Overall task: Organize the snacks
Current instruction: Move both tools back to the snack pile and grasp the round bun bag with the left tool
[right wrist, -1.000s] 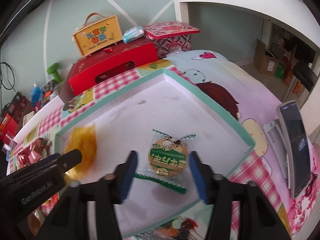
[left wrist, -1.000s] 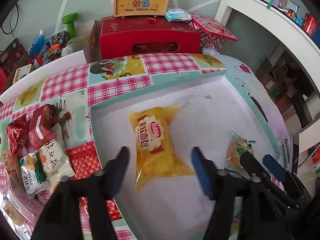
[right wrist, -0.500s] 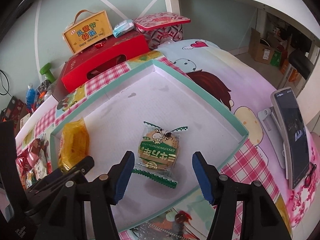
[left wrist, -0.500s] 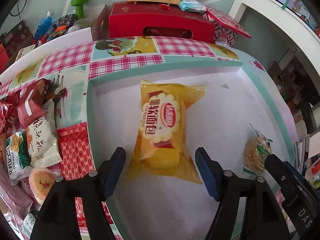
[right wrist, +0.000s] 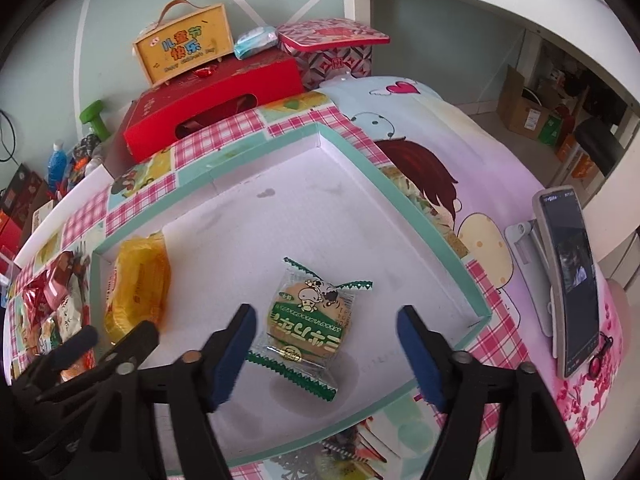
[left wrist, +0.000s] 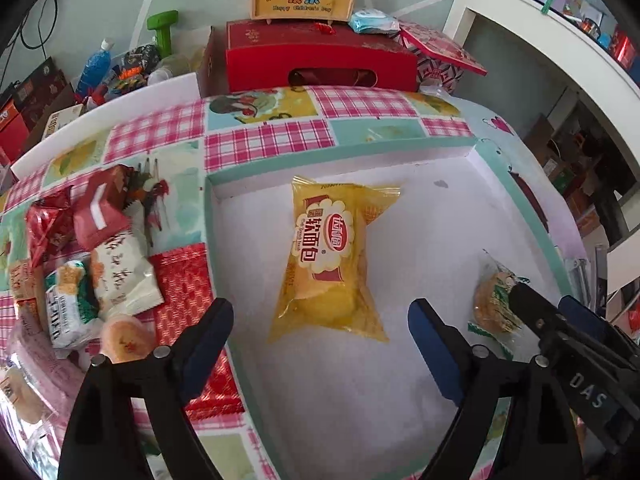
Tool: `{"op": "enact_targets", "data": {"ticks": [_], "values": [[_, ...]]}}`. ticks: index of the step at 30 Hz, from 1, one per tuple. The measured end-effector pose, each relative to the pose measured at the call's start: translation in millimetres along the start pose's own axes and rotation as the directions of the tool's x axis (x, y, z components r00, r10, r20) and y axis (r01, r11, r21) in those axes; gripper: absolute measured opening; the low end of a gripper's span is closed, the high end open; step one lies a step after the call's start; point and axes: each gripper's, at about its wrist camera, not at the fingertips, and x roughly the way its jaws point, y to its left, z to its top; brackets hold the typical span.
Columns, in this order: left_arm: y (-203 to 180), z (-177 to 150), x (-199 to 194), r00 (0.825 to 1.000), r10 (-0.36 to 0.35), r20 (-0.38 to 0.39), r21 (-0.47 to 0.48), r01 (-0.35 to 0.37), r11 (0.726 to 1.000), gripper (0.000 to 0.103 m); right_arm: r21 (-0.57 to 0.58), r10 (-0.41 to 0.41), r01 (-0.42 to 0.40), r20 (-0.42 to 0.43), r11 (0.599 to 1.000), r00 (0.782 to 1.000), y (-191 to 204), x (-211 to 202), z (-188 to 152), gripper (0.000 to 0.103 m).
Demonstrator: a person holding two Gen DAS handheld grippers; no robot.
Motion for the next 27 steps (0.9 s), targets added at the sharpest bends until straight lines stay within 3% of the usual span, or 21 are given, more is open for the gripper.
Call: {"op": "enact_targets", "data": {"ticks": [4,6,10,15,22,27], "values": [[13.8,-1.4,-16.7,1.0,-0.001,0.011,-0.036,0.001,0.999,0.091,-0.009,0.001,-0.001,0.003,1.0,1.0,3.6,-2.9,-1.3,0.095],[23.7,-3.8,-23.6,1.0,0.007,0.021,-0.055,-0.005,0.998,0.097,-0.016,0.001,-0.001,0.011,1.0,1.0,7.1,-5.8,-1.7,0.102],[46.1,-12.5,-38.6,0.999,0.024,0.041,-0.095,-0.02,0.995,0.1,-0.032,0.025,-0.023,0.037,0.999,0.999,18.4,-14.1,-2.4,0.103],[74.4,-26.7,-59.8,0.993,0.099,0.067,-0.107,-0.091,0.99,0.1,-0.061,0.048,-0.045,0.053,0.997,0.997,38.9,-24.1,-5.7,0.103],[119.4,-46.3,-79.7,0.98,0.199,0.011,-0.127,-0.196,0.972,0.1,-0.126,0.081,-0.071,0.078,0.989,0.994,73.0,-37.2,-13.8,0.103],[157.1,-55.6,-95.5,0.981,0.196,0.002,-0.191,-0.192,0.963,0.1,-0.191,0.092,-0.072,0.098,0.979,0.991,102.7,-46.2,-22.0,0.103]]}}
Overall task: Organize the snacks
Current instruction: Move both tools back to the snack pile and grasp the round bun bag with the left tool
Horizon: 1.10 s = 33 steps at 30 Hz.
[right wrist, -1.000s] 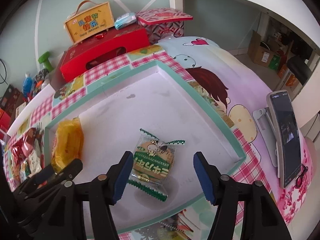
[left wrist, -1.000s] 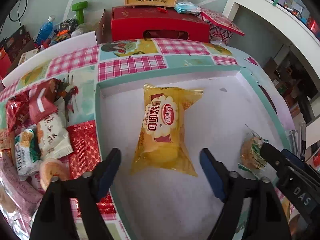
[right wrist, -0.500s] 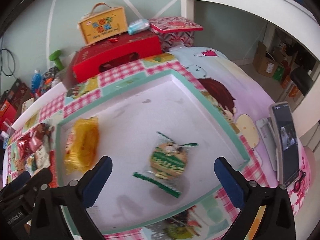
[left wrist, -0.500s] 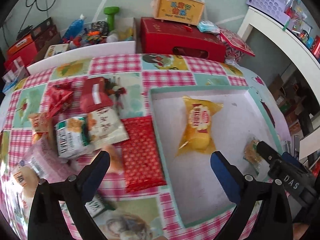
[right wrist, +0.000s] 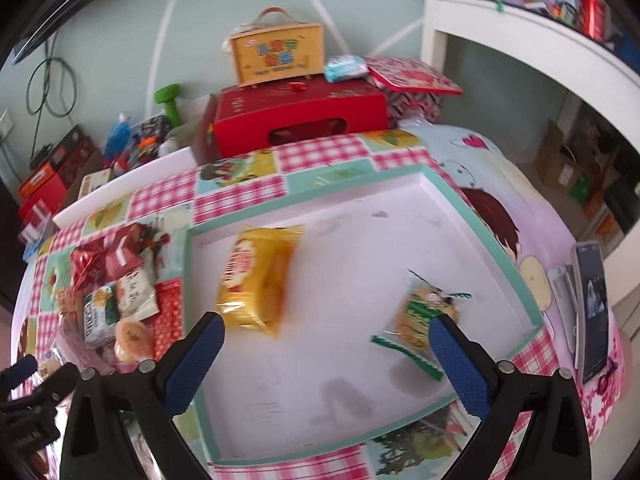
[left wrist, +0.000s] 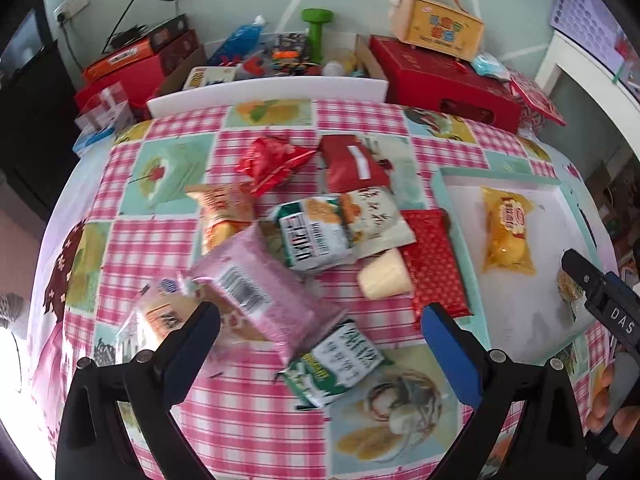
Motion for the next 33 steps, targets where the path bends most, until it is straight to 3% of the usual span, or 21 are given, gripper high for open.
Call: {"op": "enact_targets", "data": {"ticks": [5,9,15,22,33], "values": [[35.2,0.7,-4.0,1.0,0.016,-0.005,-0.082,-0.016,0.996,0.1,-0.04,0.091,-0.091,-0.009,0.995,0.996,31.7,-3.3,-5.3,0.103],[62.0,-1.6,0.7,0.999,-0.024,-0.033,-0.155,0.018,0.988,0.1,-0.09,0.166,-0.17,-0.049,0.981,0.985,64.0,-2.1,-16.7,0.103],[96.3,-8.8,14.0,0.997,-0.03,-0.074,-0.238,0.011,0.971,0.1,-0.195,0.224,-0.244,-0.119,0.95,0.967,110.9,3.4,-38.4,0.103],[117.7,-15.1,33.0,0.992,-0.039,-0.123,-0.304,0.0,0.953,0.1,-0.308,0.222,-0.275,-0.195,0.911,0.955,152.5,14.0,-64.2,0.103],[120.5,-22.5,71.3,0.975,-0.057,-0.213,-0.333,-0.018,0.943,0.1,-0.388,0.217,-0.298,-0.24,0.872,0.946,184.3,19.8,-83.0,0.103]]}}
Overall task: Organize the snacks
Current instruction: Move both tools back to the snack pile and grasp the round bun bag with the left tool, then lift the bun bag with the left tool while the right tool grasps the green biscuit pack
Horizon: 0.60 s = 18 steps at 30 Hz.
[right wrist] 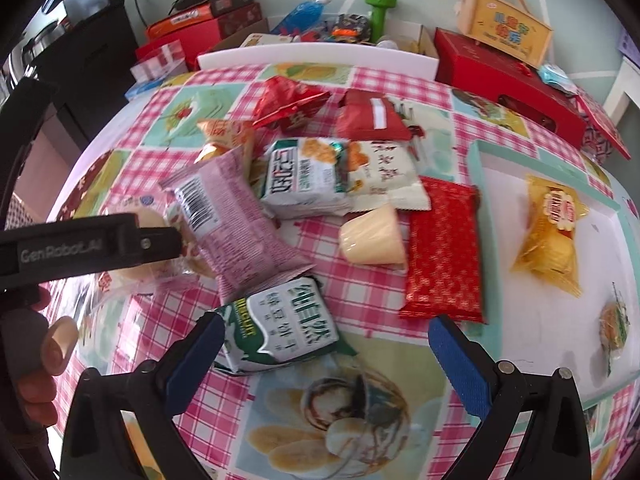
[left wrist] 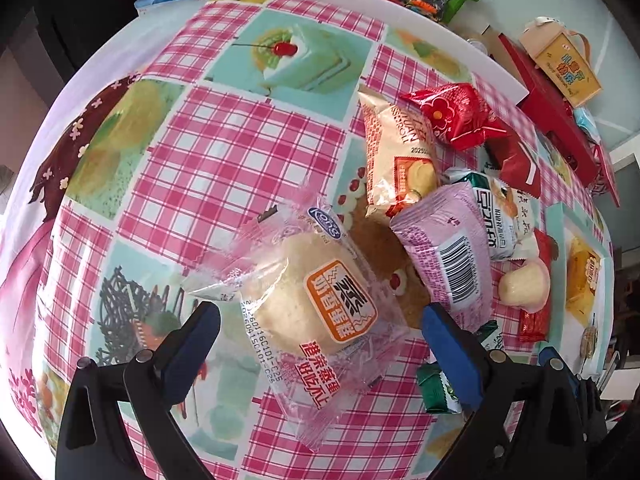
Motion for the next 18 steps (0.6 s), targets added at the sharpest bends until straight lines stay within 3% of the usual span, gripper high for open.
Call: {"op": "enact_targets", "data": {"ticks": [9,12,15,18], "values": [[-3.6,-3.4,12.2,1.0,0.017,0.003,0.002,-0.017,1.0,0.098,-0.075,-0.012,0.009,-0.029,0.997,1.0,20.0,15.3,-6.6,0.103],[-10.0,-4.4,13.7,1.0,0.022,0.009,0.015,-0.022,1.0,0.092,-0.065,-0.033,0.031,-0.027,0.997,0.999,17.1,16.7,-7.1,0.103],[-15.6,-4.9,13.3,0.999,0.03,0.02,0.03,-0.031,0.999,0.079,-0.033,-0.032,0.031,-0.029,0.999,0.999,8.0,16.7,-5.9,0.103],[-15.4,-5.2,11.3,1.0,0.012,0.022,0.03,-0.013,0.999,0.074,-0.021,-0.03,0.03,-0.027,0.999,0.999,2.7,16.4,-3.7,0.097]]}}
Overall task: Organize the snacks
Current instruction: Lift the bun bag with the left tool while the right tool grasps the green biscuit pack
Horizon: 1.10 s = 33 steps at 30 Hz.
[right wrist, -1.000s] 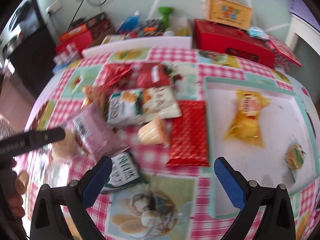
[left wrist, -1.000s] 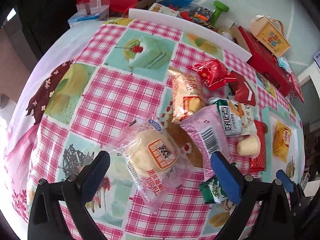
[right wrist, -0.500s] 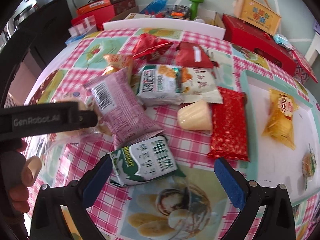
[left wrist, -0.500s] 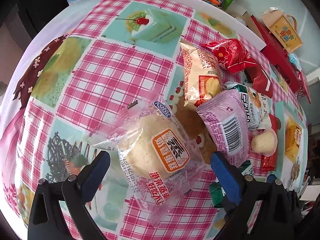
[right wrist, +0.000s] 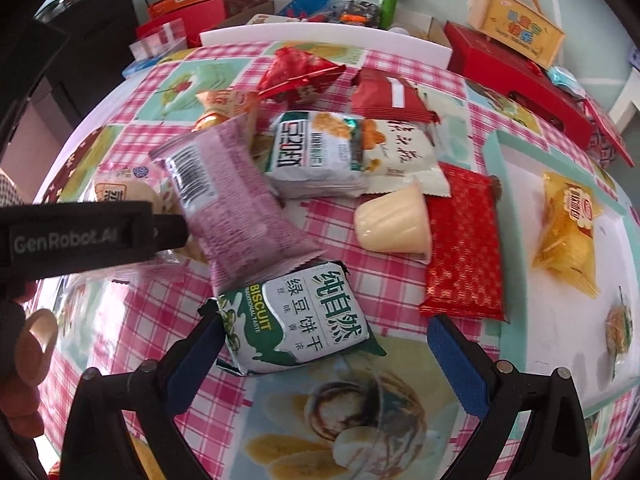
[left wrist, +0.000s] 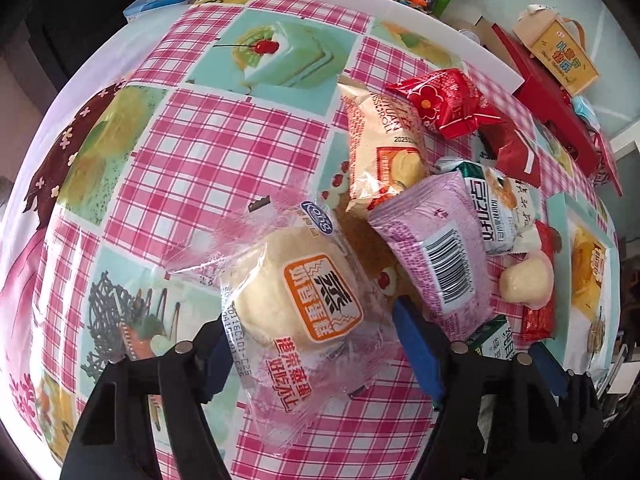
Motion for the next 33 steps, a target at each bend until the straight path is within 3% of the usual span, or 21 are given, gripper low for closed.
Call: {"op": "enact_targets", "data": {"ticks": [6,10,19,33], "values": [[-6.3,-1.7,-1.2,1.0,-0.019,0.0,0.002,0.019,1.0,0.07,-0.001,0.067,-0.067,0.004,0.998,0.998,-1.1,-1.4,2.3,0.075],[-8.6,-3.5,-10.1,1.0,-0.031,-0.004,0.004,0.031,1.0,0.066,0.005,0.08,-0.08,0.008,0.997,0.997,-1.3,-1.7,3.7,0.067],[-10.5,-2.9,-27.9,0.999,-0.049,0.017,0.012,0.049,0.999,0.061,0.052,0.083,-0.083,0.004,0.995,0.997,-12.3,-8.4,2.4,0.066],[-6.4,0.1,-73.0,0.991,-0.05,0.121,0.0,0.05,0.999,0.059,0.109,0.087,-0.092,0.044,0.99,0.995,-28.0,-24.8,0.7,0.065]]}}
